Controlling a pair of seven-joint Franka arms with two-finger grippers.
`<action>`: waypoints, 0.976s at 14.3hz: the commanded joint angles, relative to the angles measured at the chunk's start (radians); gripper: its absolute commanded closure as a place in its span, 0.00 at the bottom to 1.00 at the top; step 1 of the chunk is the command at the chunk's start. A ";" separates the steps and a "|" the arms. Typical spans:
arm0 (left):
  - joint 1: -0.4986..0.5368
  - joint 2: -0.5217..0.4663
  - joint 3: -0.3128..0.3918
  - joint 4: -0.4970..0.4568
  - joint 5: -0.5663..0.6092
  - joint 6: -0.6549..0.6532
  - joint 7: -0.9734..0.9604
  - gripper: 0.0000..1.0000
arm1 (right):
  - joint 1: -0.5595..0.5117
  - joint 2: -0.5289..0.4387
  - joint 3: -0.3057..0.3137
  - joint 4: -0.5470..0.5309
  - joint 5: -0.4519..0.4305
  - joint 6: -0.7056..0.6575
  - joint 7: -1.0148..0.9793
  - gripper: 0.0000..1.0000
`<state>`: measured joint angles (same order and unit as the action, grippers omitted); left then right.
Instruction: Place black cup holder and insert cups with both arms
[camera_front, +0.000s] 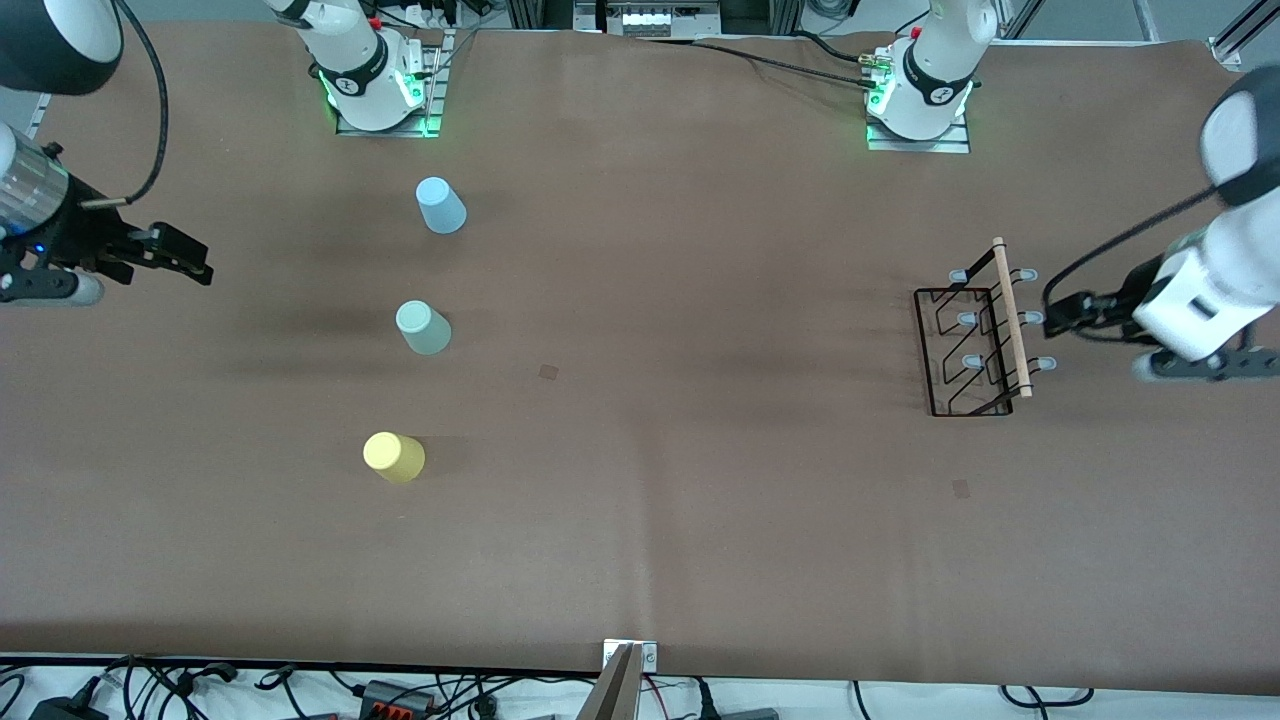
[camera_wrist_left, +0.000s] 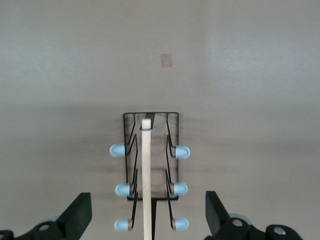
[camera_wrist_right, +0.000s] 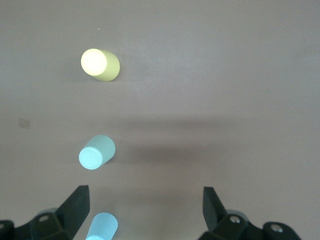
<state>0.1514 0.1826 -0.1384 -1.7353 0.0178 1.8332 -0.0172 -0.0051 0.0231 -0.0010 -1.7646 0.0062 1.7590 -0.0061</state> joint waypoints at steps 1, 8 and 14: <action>0.022 -0.023 -0.001 -0.156 -0.001 0.141 0.042 0.00 | 0.031 0.040 0.000 0.013 -0.003 0.007 0.017 0.00; 0.027 -0.071 -0.001 -0.371 0.004 0.280 0.042 0.05 | 0.046 0.073 0.000 0.001 0.000 0.040 0.026 0.00; 0.045 -0.072 -0.001 -0.398 0.005 0.285 0.043 0.42 | 0.089 0.106 0.000 -0.004 0.000 0.060 0.081 0.00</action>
<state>0.1824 0.1441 -0.1369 -2.0940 0.0179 2.1009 0.0045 0.0799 0.1367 0.0000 -1.7669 0.0068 1.8154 0.0596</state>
